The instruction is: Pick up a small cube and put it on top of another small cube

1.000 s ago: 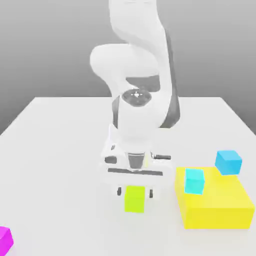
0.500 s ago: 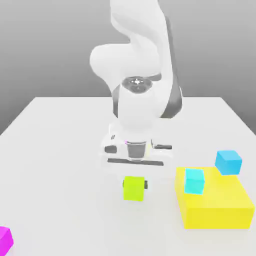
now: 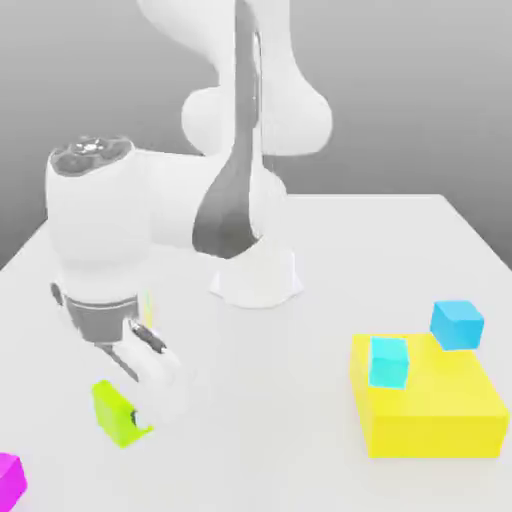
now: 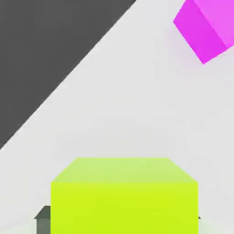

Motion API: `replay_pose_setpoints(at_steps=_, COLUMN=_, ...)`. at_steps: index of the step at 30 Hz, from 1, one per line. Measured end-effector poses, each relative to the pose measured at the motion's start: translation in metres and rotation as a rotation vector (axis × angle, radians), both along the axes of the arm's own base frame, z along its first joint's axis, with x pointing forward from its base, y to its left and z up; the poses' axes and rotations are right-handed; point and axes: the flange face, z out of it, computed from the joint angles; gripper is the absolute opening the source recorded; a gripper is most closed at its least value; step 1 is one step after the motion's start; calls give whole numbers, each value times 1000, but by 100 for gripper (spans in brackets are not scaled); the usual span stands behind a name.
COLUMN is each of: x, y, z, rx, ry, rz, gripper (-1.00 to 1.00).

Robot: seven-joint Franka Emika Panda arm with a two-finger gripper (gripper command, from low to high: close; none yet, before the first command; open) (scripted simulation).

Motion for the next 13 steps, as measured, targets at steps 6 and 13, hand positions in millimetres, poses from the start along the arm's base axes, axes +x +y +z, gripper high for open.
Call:
replay_pose_setpoints(at_steps=6, x=10, y=-104, z=9, rx=5, ry=-3, rz=-330, gripper=-100)
replay_pose_setpoints(at_steps=13, x=10, y=-116, z=-42, rx=5, ry=-4, rz=-365, gripper=100)
